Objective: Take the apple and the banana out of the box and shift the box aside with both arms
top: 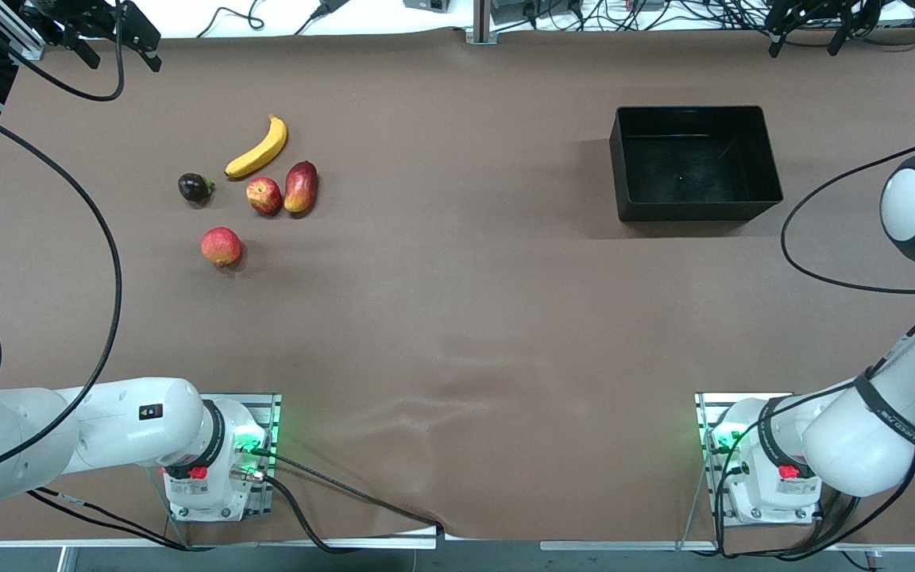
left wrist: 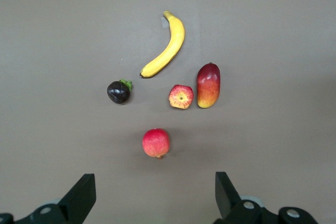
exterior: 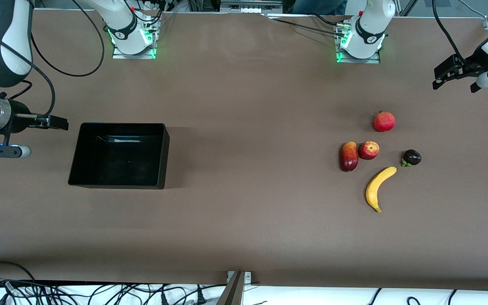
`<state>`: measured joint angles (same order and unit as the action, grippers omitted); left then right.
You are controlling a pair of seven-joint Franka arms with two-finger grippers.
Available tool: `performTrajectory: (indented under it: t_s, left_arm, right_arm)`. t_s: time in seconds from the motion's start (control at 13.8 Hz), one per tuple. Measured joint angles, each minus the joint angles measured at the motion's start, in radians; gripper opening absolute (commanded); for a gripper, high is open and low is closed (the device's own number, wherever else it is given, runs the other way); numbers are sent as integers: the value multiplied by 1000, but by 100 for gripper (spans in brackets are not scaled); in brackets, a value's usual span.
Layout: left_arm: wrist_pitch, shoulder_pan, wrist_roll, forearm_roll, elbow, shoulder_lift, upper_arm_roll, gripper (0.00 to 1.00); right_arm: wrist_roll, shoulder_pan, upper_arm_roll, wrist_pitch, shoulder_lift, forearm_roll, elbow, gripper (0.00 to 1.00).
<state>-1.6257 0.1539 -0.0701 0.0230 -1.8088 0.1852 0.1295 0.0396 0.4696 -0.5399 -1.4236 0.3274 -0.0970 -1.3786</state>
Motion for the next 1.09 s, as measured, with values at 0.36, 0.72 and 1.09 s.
performTrajectory:
  t_s: [0.36, 0.72, 1.09]
  left_arm:
    - [-2, -5, 74, 0, 0, 0, 0, 100]
    - [-82, -17, 99, 1, -57, 2, 0, 100]
    - [-89, -20, 100, 1, -67, 8, 0, 100]
  right_arm:
    - [2, -370, 417, -183, -170, 127, -236, 100]
    - [6, -472, 494, -195, -309, 133, -322, 100]
    - [6, -478, 499, -227, -302, 133, -332, 100]
